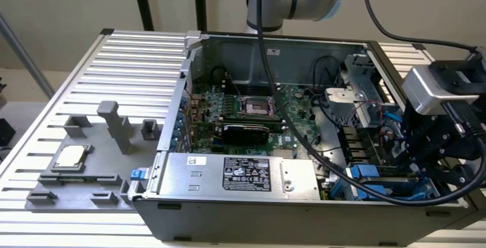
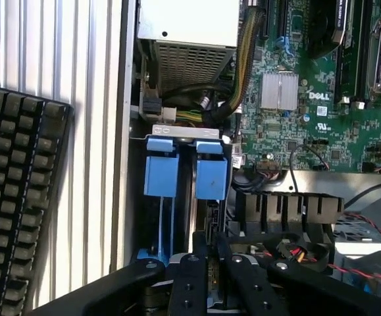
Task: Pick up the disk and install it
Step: 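Insert the first disk wire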
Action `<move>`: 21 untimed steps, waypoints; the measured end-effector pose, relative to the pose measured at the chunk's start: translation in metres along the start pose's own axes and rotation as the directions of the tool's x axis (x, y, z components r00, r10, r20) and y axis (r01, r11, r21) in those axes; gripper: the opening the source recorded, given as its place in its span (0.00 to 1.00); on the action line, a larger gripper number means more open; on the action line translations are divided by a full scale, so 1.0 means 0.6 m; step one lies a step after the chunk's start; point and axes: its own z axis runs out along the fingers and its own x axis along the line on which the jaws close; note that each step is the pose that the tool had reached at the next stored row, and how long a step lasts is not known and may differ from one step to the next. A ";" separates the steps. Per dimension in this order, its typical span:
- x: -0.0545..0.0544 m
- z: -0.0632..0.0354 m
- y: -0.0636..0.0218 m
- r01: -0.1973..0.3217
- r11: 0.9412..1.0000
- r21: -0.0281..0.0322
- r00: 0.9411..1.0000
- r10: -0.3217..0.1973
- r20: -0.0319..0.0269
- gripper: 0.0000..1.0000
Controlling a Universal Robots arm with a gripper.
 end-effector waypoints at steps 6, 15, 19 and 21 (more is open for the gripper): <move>-0.006 0.003 0.000 -0.023 1.000 0.002 1.000 0.023 -0.001 0.16; -0.013 0.008 0.000 -0.053 0.999 0.005 0.998 0.054 -0.012 0.16; -0.015 0.009 -0.001 -0.069 0.998 0.006 0.997 0.070 -0.019 0.16; -0.015 0.009 -0.002 -0.078 0.997 0.007 0.997 0.078 -0.020 0.16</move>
